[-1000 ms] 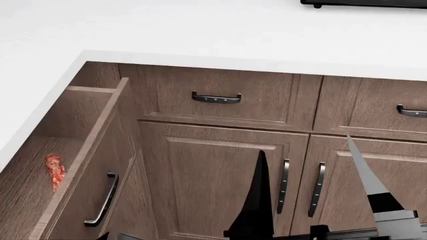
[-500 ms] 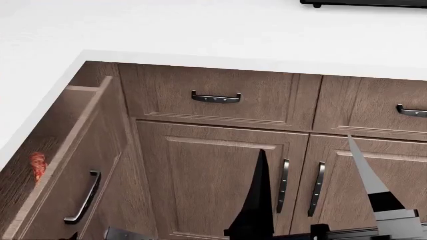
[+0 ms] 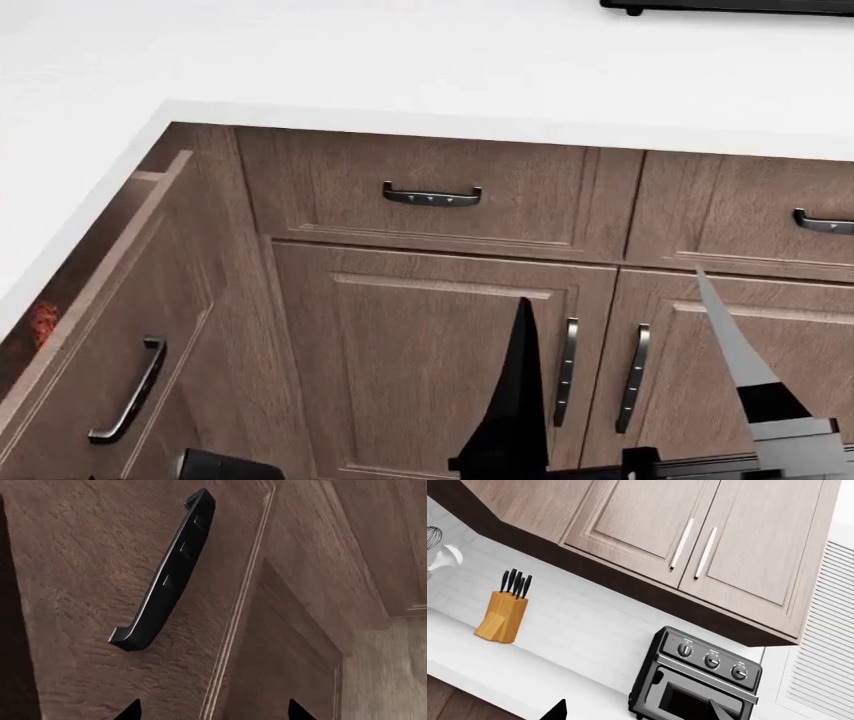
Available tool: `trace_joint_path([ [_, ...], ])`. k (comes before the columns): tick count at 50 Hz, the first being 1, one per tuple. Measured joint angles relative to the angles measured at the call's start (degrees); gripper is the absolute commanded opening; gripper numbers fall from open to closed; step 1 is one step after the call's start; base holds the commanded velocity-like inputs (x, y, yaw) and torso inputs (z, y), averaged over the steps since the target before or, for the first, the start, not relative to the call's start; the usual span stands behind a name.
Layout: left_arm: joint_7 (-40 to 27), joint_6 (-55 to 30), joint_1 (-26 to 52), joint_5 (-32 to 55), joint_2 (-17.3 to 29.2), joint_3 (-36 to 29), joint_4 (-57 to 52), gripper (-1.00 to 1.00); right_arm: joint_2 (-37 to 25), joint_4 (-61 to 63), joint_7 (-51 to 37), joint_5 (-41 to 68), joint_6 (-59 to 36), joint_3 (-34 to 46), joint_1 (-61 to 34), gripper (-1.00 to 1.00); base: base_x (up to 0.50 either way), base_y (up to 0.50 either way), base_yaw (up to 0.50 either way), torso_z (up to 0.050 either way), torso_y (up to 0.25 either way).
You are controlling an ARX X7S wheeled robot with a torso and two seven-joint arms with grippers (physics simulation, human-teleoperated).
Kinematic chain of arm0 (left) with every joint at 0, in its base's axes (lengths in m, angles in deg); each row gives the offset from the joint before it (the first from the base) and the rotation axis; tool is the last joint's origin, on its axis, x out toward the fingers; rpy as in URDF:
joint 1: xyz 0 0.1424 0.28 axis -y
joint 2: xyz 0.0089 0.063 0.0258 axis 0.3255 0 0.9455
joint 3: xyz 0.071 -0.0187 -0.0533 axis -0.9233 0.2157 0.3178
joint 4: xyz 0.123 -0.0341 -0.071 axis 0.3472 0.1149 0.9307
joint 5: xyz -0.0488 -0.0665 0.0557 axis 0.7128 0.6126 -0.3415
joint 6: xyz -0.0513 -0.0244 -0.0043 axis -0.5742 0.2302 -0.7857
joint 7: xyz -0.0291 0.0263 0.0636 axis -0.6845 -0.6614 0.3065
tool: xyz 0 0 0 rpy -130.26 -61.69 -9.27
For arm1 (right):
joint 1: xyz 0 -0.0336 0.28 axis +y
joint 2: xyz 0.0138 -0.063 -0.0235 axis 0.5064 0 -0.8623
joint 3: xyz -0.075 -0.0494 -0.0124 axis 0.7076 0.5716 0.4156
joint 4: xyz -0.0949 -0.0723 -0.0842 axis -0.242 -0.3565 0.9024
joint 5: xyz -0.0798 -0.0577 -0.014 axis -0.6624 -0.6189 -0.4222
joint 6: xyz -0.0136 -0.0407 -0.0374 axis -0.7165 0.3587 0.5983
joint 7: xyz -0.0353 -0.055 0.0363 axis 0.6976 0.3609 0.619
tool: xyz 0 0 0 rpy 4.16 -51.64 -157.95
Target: Close the right drawer.
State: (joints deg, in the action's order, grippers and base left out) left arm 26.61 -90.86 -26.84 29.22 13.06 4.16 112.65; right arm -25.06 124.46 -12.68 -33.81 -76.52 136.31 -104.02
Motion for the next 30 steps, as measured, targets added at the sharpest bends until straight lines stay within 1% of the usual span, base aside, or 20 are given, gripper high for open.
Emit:
trace_joint_path([
  [9,-2.18,-4.90,-0.29,-11.38,-0.16,13.38,0.13,1.00,0.20,-0.14,0.16,-0.05,-0.04,-0.14,0.06,1.00,0.00,0.00,0.00,0.000,0.002],
  [19,-2.59,-8.01,-0.69,-24.42,-0.30,28.60,0.36,1.00,0.28,-0.15,0.23,-0.12,-0.05,-0.31,0.20,1.00,0.00,0.00,0.00,0.000,0.000],
  [30,-1.60,-9.76,-0.81,-35.80,-0.46,42.07,0.43,1.00,0.28,-0.16,0.37,-0.15,0.03,-0.49,0.36,1.00,0.00,0.00,0.00,0.000,0.000],
])
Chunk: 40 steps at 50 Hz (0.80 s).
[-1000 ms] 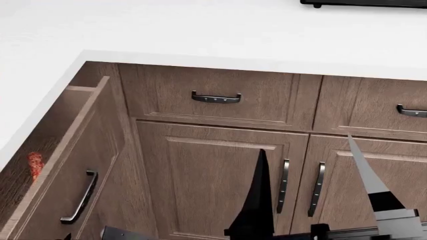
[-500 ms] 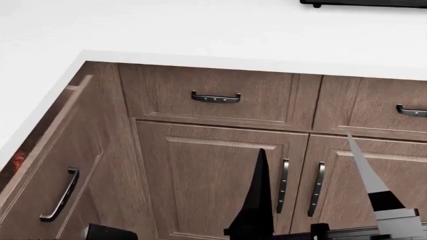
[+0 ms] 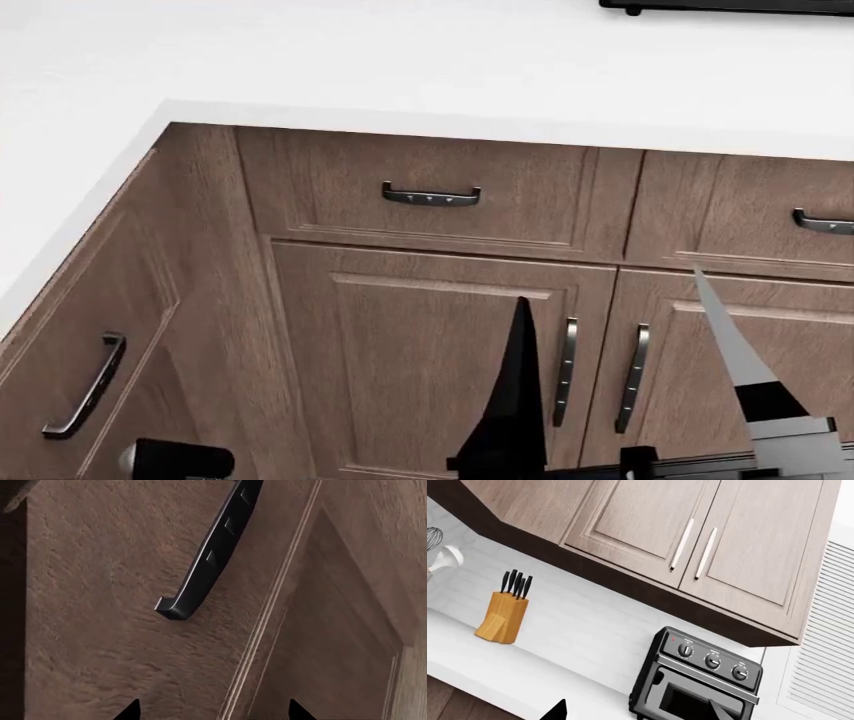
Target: Close the right drawer.
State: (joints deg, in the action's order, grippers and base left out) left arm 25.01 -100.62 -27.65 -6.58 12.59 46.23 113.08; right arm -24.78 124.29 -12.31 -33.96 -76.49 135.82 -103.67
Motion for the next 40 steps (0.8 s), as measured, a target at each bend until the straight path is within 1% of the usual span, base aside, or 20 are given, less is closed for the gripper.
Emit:
trace_joint_path([
  [9,0.50,-0.70,0.18,-6.15,0.09,8.13,-0.01,1.00,-0.14,0.08,0.07,-0.04,0.08,-0.15,0.16,1.00,0.00,0.00,0.00,0.000,0.000],
  [18,-0.13,-1.30,0.42,-10.10,0.40,14.23,0.05,1.00,-0.25,0.27,0.09,-0.15,0.02,-0.25,0.34,1.00,0.00,0.00,0.00,0.000,0.000],
  [28,-2.18,-2.31,0.59,-13.06,0.89,19.07,0.26,1.00,-0.40,0.61,0.04,-0.29,-0.08,-0.36,0.57,1.00,0.00,0.00,0.00,0.000,0.001],
  [40,-4.54,-3.18,0.84,-14.83,1.52,22.98,0.44,1.00,0.00,0.19,0.34,-0.24,-0.08,-0.63,0.53,1.00,0.00,0.00,0.00,0.000,0.000],
])
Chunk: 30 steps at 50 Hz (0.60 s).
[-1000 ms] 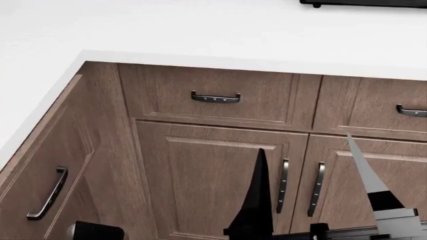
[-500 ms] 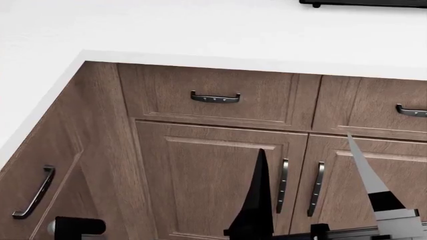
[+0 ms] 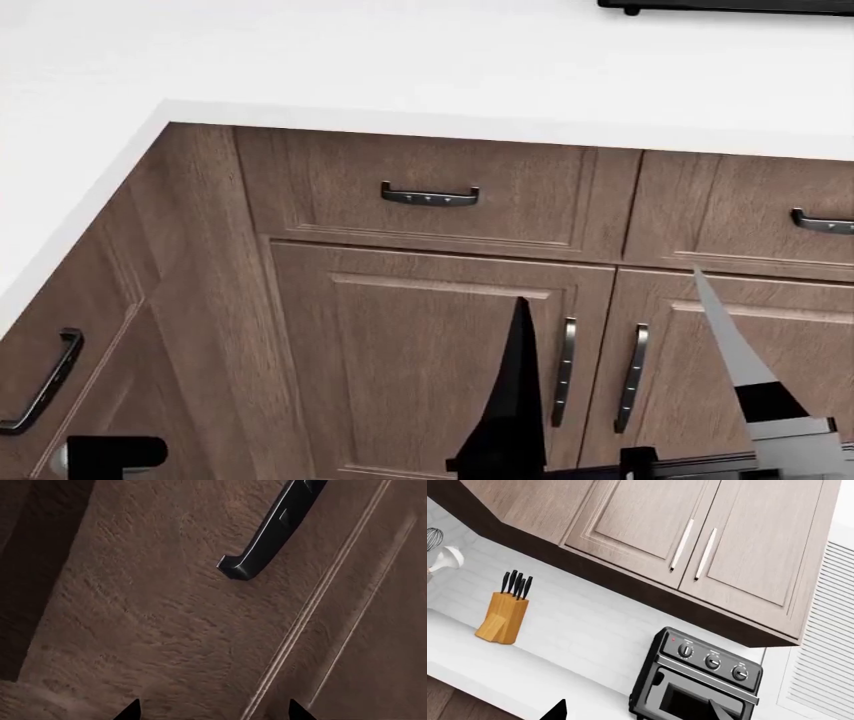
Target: Close the right drawer.
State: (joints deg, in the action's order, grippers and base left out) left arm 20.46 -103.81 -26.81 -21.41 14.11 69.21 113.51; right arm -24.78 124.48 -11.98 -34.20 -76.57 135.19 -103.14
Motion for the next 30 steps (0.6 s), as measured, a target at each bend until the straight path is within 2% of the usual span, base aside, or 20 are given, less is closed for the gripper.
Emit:
trace_joint_path([
  [30,-2.12,-0.72,1.18,-0.86,0.88,6.15,-0.39,1.00,-0.13,0.08,0.31,-0.11,0.16,-0.46,0.39,1.00,0.00,0.00,0.00,0.000,0.000],
])
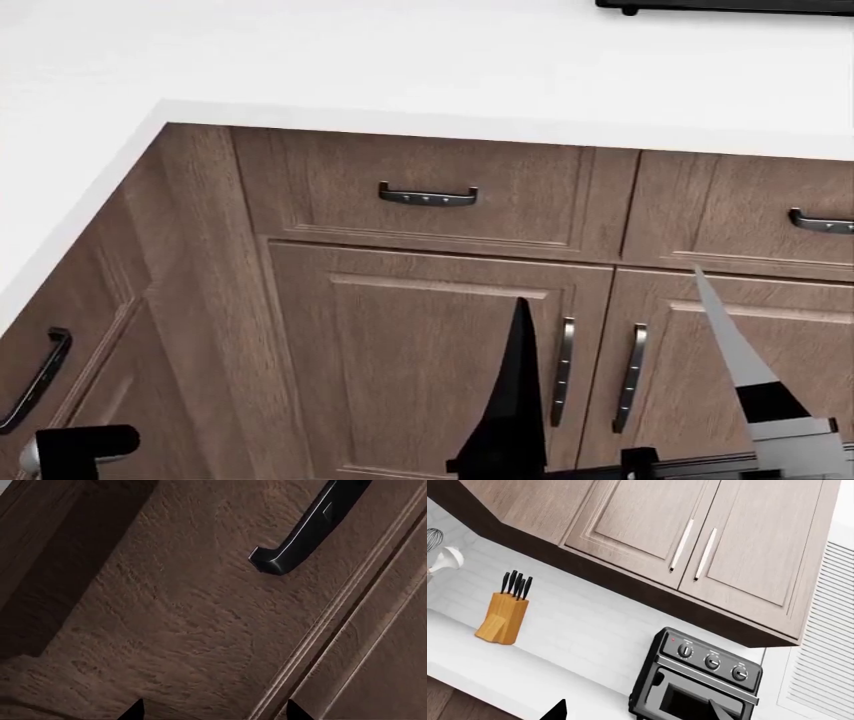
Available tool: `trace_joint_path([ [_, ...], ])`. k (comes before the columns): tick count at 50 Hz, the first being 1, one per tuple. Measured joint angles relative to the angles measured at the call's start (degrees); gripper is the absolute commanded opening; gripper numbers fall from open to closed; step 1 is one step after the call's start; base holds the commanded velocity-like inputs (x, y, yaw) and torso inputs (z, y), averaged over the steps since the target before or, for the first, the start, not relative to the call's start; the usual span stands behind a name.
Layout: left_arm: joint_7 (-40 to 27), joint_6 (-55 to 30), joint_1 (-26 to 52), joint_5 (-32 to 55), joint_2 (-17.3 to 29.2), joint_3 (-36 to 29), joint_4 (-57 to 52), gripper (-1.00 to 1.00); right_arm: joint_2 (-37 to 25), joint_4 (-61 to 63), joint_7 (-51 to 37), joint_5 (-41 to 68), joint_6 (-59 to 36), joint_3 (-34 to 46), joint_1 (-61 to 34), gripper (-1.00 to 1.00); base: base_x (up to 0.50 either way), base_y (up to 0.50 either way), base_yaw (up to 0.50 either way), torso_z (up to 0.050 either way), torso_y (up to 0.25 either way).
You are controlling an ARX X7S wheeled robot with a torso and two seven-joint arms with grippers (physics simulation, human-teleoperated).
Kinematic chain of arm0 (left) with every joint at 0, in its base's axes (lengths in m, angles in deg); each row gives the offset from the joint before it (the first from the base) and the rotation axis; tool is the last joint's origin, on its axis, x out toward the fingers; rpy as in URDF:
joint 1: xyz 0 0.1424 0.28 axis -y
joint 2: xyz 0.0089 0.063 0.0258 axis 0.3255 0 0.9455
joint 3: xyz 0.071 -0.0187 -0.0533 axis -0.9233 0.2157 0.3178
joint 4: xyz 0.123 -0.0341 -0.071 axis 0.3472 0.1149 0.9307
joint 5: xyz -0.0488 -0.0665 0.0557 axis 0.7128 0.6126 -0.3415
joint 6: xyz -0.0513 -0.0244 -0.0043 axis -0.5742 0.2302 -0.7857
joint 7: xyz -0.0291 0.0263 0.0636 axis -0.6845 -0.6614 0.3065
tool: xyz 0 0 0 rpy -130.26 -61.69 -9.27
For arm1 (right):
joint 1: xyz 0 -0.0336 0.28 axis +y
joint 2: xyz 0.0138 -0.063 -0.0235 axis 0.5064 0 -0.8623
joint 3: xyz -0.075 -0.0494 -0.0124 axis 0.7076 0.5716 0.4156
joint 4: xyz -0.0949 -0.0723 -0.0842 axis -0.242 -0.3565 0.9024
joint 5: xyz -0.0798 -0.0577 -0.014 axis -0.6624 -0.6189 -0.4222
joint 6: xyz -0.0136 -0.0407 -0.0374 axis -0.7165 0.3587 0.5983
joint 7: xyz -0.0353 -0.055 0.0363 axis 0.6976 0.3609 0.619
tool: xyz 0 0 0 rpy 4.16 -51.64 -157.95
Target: Close the right drawer.
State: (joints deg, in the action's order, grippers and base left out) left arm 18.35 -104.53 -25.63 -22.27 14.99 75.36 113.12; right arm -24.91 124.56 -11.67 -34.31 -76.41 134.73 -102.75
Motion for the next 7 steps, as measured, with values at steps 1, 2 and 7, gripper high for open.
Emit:
trace_joint_path([
  [1,-0.01,-0.01,0.04,-0.02,0.00,0.18,-0.03,1.00,0.02,0.00,0.01,0.00,-0.02,-0.01,0.00,1.00,0.00,0.00,0.00,0.000,0.000],
  [2,-0.02,-0.01,0.08,-0.02,0.01,0.35,-0.07,1.00,0.05,0.00,0.03,-0.01,-0.04,-0.02,0.00,1.00,0.00,0.00,0.00,0.000,0.000],
  [7,-0.14,-0.04,0.24,-0.06,0.05,1.10,-0.23,1.00,0.16,0.02,0.07,-0.05,-0.14,-0.09,0.01,1.00,0.00,0.00,0.00,0.000,0.000],
])
